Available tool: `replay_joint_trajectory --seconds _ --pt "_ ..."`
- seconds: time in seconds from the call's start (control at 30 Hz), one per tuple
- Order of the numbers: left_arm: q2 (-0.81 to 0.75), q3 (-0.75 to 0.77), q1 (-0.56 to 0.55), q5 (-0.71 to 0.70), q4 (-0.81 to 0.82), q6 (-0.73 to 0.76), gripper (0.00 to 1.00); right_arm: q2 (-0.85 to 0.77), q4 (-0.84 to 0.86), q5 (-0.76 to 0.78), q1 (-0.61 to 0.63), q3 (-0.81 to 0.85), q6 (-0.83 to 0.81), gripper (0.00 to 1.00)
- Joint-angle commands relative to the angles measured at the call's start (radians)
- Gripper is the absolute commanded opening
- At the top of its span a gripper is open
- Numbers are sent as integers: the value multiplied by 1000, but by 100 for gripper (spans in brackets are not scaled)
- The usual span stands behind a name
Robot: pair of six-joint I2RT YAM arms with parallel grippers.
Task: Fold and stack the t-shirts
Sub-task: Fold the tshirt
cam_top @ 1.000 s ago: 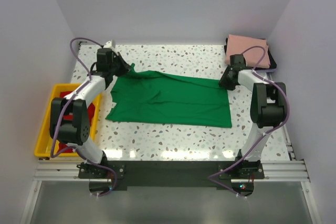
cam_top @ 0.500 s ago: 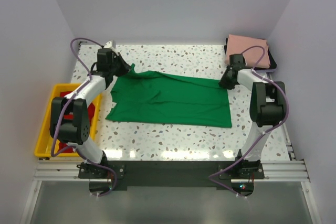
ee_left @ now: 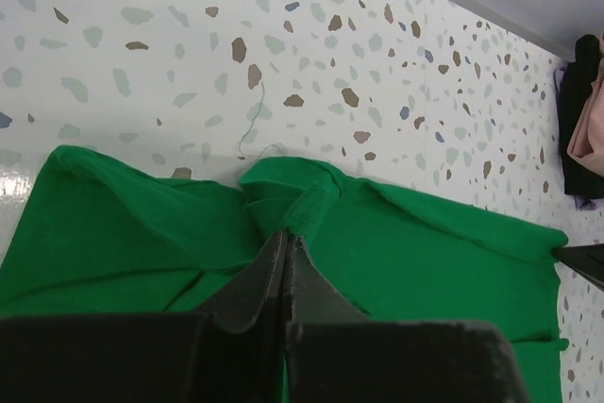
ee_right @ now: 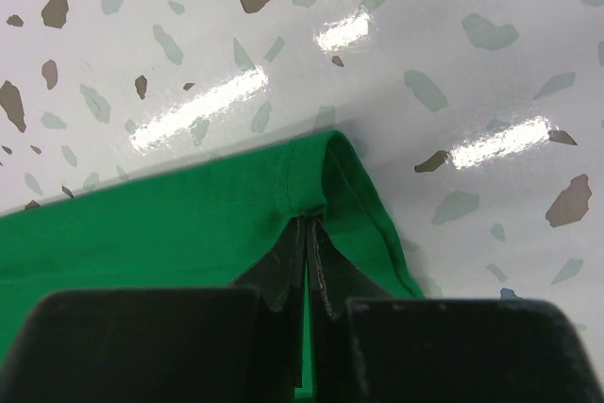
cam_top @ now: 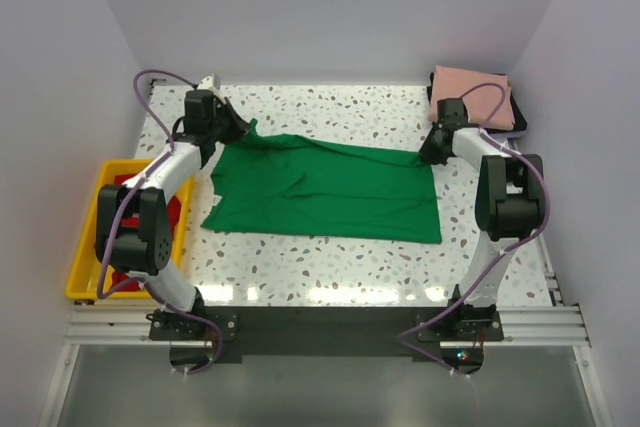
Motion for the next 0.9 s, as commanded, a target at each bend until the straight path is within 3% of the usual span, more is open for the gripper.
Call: replay_joint_trajectory --seconds 0.0,0.53,0.87 --pt "-10 46 10 14 25 5 0 -42 -24 -2 1 42 -4 0" --pt "-132 -6 10 -21 -92 47 0 -202 -55 -11 -66 -81 -19 0" --pt "-234 -122 10 -18 -123 36 0 -312 -50 -37 -94 -182 -35 0"
